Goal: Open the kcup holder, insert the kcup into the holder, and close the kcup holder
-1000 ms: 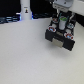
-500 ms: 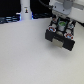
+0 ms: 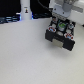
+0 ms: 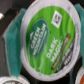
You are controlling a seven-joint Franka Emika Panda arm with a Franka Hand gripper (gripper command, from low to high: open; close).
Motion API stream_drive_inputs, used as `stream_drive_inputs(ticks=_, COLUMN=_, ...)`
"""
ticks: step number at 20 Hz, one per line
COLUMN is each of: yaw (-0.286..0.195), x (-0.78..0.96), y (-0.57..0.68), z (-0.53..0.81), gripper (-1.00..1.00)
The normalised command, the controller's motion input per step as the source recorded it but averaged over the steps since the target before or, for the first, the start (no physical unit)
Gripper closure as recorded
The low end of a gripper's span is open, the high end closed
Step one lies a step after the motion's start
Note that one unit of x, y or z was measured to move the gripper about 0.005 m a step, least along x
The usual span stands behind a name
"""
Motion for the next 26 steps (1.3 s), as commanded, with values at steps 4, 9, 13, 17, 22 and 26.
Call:
stream_drive_inputs(ticks=4, yaw=0.079, x=0.15, y=0.00, z=0.29, gripper=-1.00)
stream_drive_inputs(ticks=9, yaw=0.083, x=0.23, y=-0.22, z=0.49, gripper=-1.00)
stream_drive_inputs(ticks=13, yaw=0.048, x=0.43, y=-0.39, z=0.46, gripper=-1.00)
stream_drive_inputs(ticks=17, yaw=0.034, x=0.59, y=-0.47, z=0.26, gripper=-1.00)
stream_drive_inputs(ticks=22, yaw=0.026, x=0.62, y=-0.45, z=0.16, gripper=-1.00)
stream_drive_inputs(ticks=26, yaw=0.036, x=0.62, y=-0.35, z=0.03, gripper=-1.00)
